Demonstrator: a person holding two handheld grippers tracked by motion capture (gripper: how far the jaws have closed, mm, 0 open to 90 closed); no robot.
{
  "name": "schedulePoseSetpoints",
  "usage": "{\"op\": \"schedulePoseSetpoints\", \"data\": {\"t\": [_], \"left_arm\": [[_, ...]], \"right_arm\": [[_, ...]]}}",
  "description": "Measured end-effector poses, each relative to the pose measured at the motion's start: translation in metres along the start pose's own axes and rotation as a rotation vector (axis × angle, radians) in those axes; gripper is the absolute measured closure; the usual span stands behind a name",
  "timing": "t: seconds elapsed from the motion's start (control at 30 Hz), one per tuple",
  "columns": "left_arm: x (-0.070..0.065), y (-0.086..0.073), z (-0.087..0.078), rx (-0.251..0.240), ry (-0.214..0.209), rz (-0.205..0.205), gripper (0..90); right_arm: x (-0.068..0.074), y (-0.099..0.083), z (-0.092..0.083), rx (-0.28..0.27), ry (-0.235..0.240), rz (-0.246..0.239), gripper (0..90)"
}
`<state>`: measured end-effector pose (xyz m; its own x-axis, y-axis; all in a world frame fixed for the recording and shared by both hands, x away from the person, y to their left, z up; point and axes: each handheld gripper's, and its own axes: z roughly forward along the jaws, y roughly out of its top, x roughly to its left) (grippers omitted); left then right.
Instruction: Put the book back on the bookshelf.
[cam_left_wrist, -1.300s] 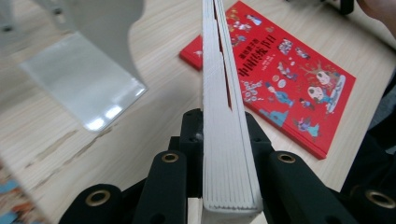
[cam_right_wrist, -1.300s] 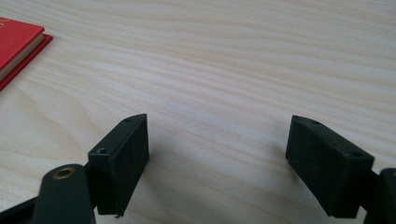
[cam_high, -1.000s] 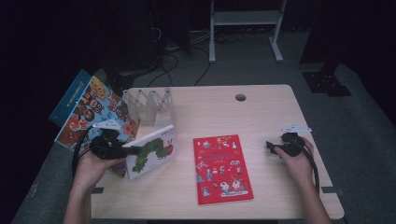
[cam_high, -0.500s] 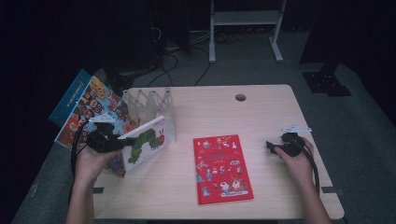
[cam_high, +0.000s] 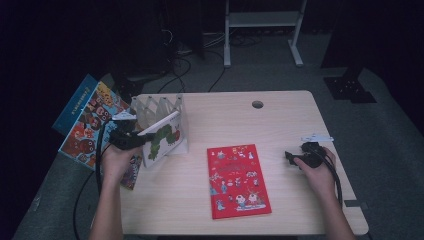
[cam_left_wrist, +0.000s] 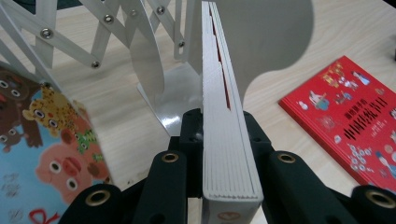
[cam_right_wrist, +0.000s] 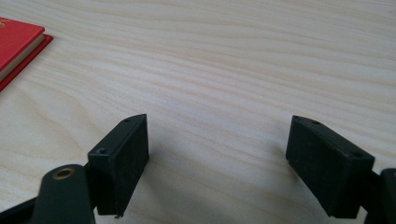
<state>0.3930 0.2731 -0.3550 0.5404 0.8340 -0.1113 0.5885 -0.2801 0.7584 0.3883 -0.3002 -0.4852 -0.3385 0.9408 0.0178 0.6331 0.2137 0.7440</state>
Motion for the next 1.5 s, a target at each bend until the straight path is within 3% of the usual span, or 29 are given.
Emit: {"op": "schedulePoseSetpoints", "data": {"t": [0.17, 0.43, 0.83, 1.0, 1.17, 1.33, 1.5], "left_arm": [[-0.001, 0.001, 0.008, -0.003, 0.003, -0.001, 75.4], [-0.012, -0.003, 0.018, 0.044, 0.035, 0.049, 75.1], [-0.017, -0.010, 0.036, 0.080, 0.044, 0.055, 73.6], [-0.023, -0.011, 0.042, 0.103, 0.016, 0.063, 65.1], [-0.024, -0.015, 0.044, 0.130, 0.016, 0.078, 56.9], [-0.025, -0.025, 0.036, 0.148, 0.002, 0.113, 47.0], [-0.022, -0.031, 0.027, 0.166, -0.012, 0.128, 45.1]], "right_arm": [[0.000, 0.000, 0.000, 0.000, 0.000, 0.001, 20.2], [0.000, 0.000, 0.000, 0.000, 0.000, 0.001, 20.1], [0.000, 0.000, 0.000, -0.001, -0.001, -0.001, 20.1], [0.000, 0.000, 0.000, -0.001, -0.001, -0.001, 20.1], [0.000, 0.000, 0.000, -0.001, -0.001, -0.001, 20.1], [0.000, 0.000, 0.000, -0.001, -0.001, -0.001, 20.1], [0.000, 0.000, 0.000, 0.000, -0.001, -0.001, 20.1]]}}
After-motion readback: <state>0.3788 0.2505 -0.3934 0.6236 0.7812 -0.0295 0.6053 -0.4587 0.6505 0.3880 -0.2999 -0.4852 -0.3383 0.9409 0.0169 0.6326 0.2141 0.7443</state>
